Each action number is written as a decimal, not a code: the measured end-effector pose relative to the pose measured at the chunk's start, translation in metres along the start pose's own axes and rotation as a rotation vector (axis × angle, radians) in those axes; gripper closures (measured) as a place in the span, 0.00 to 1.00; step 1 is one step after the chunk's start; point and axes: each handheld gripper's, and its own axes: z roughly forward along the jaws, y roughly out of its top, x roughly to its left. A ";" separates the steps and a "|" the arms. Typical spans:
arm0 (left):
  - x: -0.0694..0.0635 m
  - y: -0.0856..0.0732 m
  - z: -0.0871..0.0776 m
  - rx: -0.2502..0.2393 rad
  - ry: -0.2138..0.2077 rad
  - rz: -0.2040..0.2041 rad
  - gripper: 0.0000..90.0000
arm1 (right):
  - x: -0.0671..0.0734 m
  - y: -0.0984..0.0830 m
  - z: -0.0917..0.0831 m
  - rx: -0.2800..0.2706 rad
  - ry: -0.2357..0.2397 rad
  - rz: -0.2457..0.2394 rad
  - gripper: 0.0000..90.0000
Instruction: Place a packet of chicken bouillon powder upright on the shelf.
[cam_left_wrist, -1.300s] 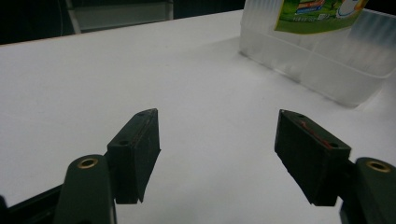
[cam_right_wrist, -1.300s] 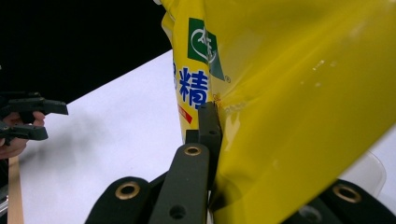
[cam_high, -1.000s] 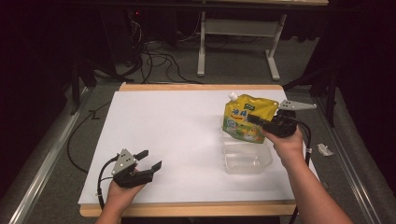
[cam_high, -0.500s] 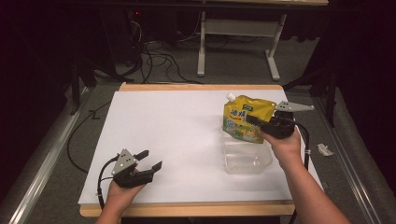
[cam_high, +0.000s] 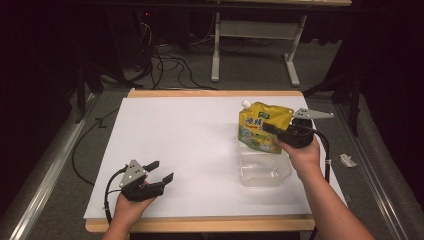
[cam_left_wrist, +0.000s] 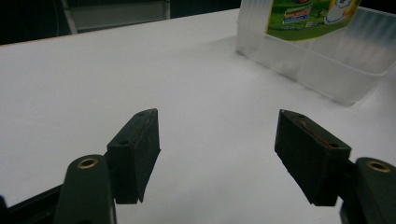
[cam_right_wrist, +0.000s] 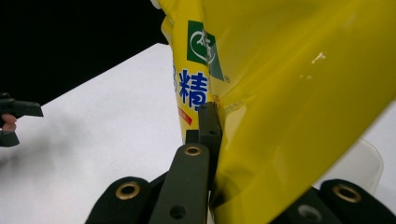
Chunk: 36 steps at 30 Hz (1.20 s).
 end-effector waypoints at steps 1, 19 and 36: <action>0.000 0.000 0.000 -0.001 0.000 -0.001 0.35 | -0.001 -0.001 0.000 -0.003 0.002 0.000 1.00; 0.000 0.000 0.001 0.003 -0.005 0.003 0.35 | -0.003 -0.012 0.007 0.035 -0.014 0.006 0.98; -0.001 0.000 0.002 0.007 -0.011 0.004 0.35 | -0.010 -0.028 0.004 0.050 -0.024 0.020 0.96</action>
